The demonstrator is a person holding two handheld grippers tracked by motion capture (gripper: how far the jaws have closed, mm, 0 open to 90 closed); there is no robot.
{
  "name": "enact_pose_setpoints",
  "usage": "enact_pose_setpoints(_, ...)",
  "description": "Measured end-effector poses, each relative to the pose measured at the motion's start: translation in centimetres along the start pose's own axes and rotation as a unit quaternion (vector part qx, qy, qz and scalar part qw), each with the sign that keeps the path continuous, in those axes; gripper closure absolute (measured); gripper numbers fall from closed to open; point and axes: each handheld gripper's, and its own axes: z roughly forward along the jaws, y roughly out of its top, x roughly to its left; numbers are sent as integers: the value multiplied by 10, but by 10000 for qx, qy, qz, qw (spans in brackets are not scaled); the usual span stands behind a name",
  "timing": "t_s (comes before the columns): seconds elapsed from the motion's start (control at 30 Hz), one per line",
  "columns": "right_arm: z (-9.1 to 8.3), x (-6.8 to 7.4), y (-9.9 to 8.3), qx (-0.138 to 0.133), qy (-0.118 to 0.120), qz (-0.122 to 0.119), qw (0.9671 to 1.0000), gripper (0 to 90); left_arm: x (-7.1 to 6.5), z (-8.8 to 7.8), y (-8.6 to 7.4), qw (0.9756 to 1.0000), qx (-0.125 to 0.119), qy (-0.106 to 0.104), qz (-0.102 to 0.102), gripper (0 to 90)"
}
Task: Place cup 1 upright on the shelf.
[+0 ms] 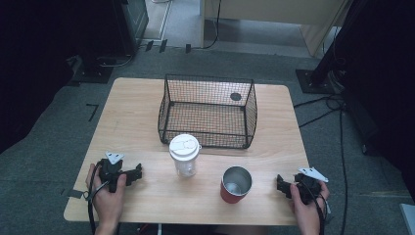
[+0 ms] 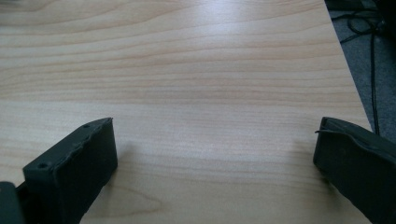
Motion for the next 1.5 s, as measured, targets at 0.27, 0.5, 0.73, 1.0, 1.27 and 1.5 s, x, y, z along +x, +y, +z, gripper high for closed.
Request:
enact_pose_setpoints(0.27,-13,-1,-3,-82,196,-64,9998,0,0,0,0,10000,2,12,7,0)
enact_pose_setpoints(0.5,-29,7,-4,-192,449,-274,9984,0,0,0,0,10000,3,13,8,0)
enact_pose_setpoints(0.73,-41,24,-4,-352,659,-501,9959,0,0,0,0,10000,2,13,8,0)
enact_pose_setpoints(1.0,-50,39,-2,-418,900,-696,9926,0,0,0,0,10000,1,14,8,0)
enact_pose_setpoints(1.27,-58,48,-3,-416,1042,-825,9903,0,0,0,0,10000,2,14,8,0)
enact_pose_setpoints(1.5,-62,64,-4,-418,1346,-1045,9845,0,0,0,0,10000,2,14,7,0)
